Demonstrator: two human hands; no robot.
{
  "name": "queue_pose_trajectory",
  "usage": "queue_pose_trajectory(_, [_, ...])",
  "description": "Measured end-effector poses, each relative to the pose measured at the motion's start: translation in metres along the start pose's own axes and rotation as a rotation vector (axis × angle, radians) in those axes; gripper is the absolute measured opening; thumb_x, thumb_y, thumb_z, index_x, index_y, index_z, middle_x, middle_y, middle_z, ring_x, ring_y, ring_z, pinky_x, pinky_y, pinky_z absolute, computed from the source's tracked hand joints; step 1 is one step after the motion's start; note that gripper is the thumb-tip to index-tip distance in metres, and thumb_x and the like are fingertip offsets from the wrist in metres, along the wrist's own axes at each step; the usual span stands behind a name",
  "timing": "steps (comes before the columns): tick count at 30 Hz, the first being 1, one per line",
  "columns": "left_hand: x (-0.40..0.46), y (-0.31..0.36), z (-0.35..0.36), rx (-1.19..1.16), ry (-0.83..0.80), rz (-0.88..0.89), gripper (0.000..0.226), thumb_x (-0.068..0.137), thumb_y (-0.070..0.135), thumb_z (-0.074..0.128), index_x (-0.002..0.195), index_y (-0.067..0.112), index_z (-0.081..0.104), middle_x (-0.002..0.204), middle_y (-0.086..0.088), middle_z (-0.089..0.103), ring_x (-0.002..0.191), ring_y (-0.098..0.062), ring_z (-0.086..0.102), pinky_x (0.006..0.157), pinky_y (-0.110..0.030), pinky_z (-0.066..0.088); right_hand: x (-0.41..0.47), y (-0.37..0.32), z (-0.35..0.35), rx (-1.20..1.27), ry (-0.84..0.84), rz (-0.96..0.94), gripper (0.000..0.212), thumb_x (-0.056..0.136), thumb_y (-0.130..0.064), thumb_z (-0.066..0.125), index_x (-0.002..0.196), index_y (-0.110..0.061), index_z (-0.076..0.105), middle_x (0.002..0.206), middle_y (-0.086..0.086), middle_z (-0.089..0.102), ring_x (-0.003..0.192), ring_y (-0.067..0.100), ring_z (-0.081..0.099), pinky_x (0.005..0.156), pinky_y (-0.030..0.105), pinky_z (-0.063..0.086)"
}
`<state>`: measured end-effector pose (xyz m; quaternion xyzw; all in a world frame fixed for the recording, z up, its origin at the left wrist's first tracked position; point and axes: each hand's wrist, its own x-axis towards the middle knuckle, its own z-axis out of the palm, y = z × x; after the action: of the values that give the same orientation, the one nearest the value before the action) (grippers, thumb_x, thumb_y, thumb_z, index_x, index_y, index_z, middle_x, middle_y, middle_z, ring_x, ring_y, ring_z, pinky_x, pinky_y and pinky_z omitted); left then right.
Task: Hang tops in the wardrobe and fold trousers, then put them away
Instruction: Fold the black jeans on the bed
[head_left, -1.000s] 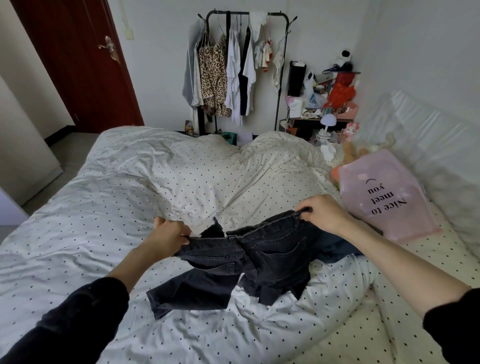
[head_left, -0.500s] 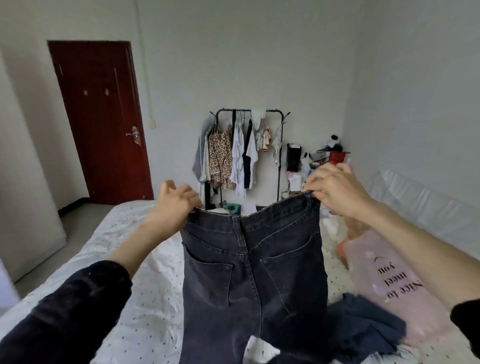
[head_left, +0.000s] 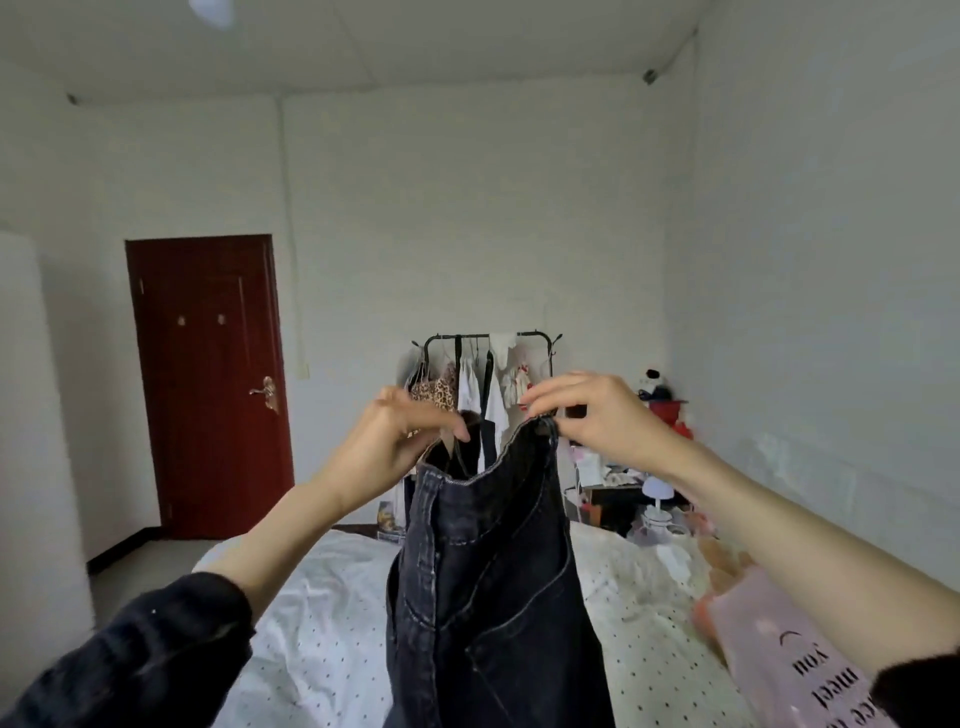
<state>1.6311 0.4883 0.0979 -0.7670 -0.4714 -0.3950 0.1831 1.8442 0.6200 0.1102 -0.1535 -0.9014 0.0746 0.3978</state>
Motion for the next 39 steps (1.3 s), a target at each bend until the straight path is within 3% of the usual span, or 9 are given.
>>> queue_pose_trajectory(4, [-0.009,0.003,0.012,-0.367,-0.056,-0.235,0.027,0.083,-0.006,0.063,0.084,0.020,0.072,0.087,-0.005,0.074,0.085,-0.006,0.068,0.088,-0.020,0.048,-0.004,0.000,0.023,0.188,-0.079,0.066,0.025,0.082,0.001,0.067,0.095,-0.019,0.074,0.117,-0.015,0.061,0.105,-0.019,0.047,0.091,-0.006,0.024])
queue_pose_trajectory(8, [-0.013,0.002,0.013,-0.416,-0.138,-0.300,0.026,0.087,-0.008,0.058,0.085,0.014,0.072,0.079,0.004,0.073,0.075,-0.002,0.067,0.075,-0.014,0.050,-0.002,0.000,0.040,0.337,-0.224,0.100,0.020,0.084,-0.006,0.066,0.083,-0.026,0.065,0.121,-0.020,0.053,0.106,-0.026,0.044,0.091,-0.006,0.025])
queue_pose_trajectory(13, [-0.021,-0.001,0.009,-0.416,-0.177,-0.310,0.037,0.086,-0.016,0.054,0.084,0.015,0.072,0.081,-0.011,0.073,0.072,-0.002,0.067,0.071,-0.013,0.050,0.004,-0.003,0.052,0.369,-0.369,0.164,0.021,0.086,-0.006,0.065,0.091,-0.022,0.053,0.107,-0.007,0.059,0.110,0.002,0.053,0.103,0.018,0.037])
queue_pose_trajectory(18, [-0.029,0.000,0.004,-0.374,-0.247,-0.337,0.031,0.085,-0.013,0.057,0.088,0.013,0.072,0.082,0.006,0.072,0.075,0.003,0.066,0.075,-0.009,0.048,0.008,-0.005,0.059,0.312,-0.441,0.163,0.022,0.084,-0.015,0.069,0.099,-0.027,0.060,0.100,-0.020,0.058,0.097,-0.013,0.052,0.091,0.006,0.038])
queue_pose_trajectory(23, [-0.022,-0.007,-0.021,-0.362,-0.302,-0.596,0.018,0.094,0.014,0.053,0.108,0.011,0.064,0.094,-0.005,0.073,0.081,-0.012,0.071,0.084,-0.014,0.047,0.004,0.006,0.074,0.216,-0.404,0.255,0.015,0.080,-0.014,0.072,0.089,-0.023,0.063,0.094,-0.011,0.061,0.093,0.008,0.057,0.084,0.018,0.043])
queue_pose_trajectory(27, [-0.027,-0.007,-0.025,-0.073,-0.583,-0.695,0.078,0.077,0.068,0.046,0.140,0.023,0.040,0.123,0.007,0.059,0.107,-0.009,0.061,0.104,-0.031,0.040,0.002,0.006,0.082,0.160,-0.297,0.320,0.015,0.076,-0.019,0.076,0.083,-0.023,0.064,0.089,-0.008,0.062,0.084,0.007,0.056,0.065,0.014,0.039])
queue_pose_trajectory(29, [-0.034,-0.005,-0.013,0.029,-0.743,-0.709,0.088,0.073,0.069,0.059,0.144,0.025,0.031,0.130,0.008,0.050,0.121,-0.013,0.050,0.105,-0.030,0.037,0.005,0.004,0.082,0.164,-0.228,0.341,0.015,0.073,-0.018,0.076,0.081,-0.022,0.064,0.088,-0.004,0.064,0.083,0.011,0.058,0.066,0.020,0.042])
queue_pose_trajectory(35, [-0.023,-0.013,-0.018,0.201,-0.500,-0.759,0.022,0.081,0.023,0.072,0.099,0.012,0.067,0.090,-0.003,0.065,0.084,-0.019,0.059,0.070,-0.024,0.044,0.028,0.003,0.063,0.116,-0.116,0.332,0.015,0.079,-0.023,0.072,0.093,-0.021,0.065,0.099,0.001,0.063,0.091,0.017,0.057,0.077,0.029,0.044])
queue_pose_trajectory(39, [0.025,-0.006,-0.043,0.302,-0.283,-0.687,0.024,0.085,0.026,0.068,0.094,0.005,0.070,0.089,-0.014,0.068,0.081,-0.025,0.059,0.072,-0.033,0.046,0.061,0.000,0.034,0.087,0.057,0.347,0.026,0.083,-0.021,0.069,0.108,-0.012,0.066,0.112,0.006,0.063,0.102,0.022,0.056,0.083,0.027,0.040])
